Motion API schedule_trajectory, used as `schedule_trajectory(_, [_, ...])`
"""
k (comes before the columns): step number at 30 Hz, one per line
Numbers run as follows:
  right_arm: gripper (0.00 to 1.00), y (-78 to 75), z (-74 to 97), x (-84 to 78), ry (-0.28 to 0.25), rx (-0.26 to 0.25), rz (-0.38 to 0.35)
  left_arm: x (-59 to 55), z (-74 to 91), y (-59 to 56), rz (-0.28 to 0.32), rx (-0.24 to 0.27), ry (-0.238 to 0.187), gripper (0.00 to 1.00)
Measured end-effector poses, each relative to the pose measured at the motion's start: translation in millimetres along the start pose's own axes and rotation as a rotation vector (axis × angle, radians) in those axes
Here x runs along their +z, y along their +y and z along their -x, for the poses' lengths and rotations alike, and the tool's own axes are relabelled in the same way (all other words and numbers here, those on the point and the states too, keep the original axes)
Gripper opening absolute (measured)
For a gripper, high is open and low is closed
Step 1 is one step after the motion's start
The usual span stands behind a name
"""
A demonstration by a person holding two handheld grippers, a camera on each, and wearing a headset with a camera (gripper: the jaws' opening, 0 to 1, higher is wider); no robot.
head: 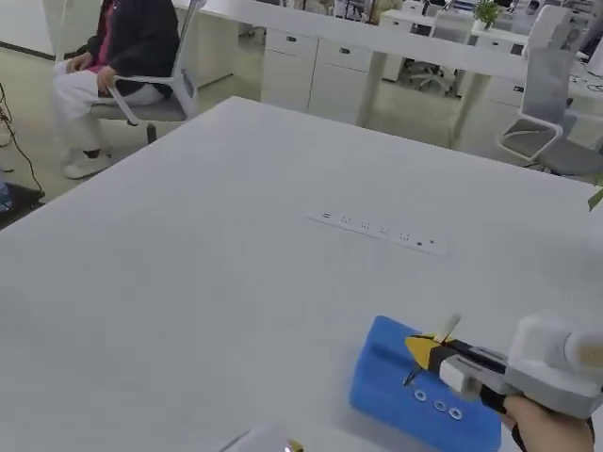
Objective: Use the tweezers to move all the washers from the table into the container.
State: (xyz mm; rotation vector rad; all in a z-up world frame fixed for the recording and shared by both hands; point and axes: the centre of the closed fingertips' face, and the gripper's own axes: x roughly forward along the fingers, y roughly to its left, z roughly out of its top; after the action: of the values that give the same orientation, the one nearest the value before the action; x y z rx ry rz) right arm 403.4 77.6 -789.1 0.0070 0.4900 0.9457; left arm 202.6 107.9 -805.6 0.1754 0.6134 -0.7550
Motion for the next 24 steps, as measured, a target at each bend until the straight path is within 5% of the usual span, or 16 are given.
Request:
schedule_trajectory(10, [0.04, -13.5, -11.1, -11.3, 0.030, -0.009, 0.016, -0.7, -0.9, -1.1, 0.004, -0.012, 0.006, 0.69])
schedule_trajectory(24, [0.04, 2.4, 4.2, 7.5, -0.028, 0.010, 0.026, 0.4, -0.8, -0.7, 0.007, -0.010, 0.006, 0.69])
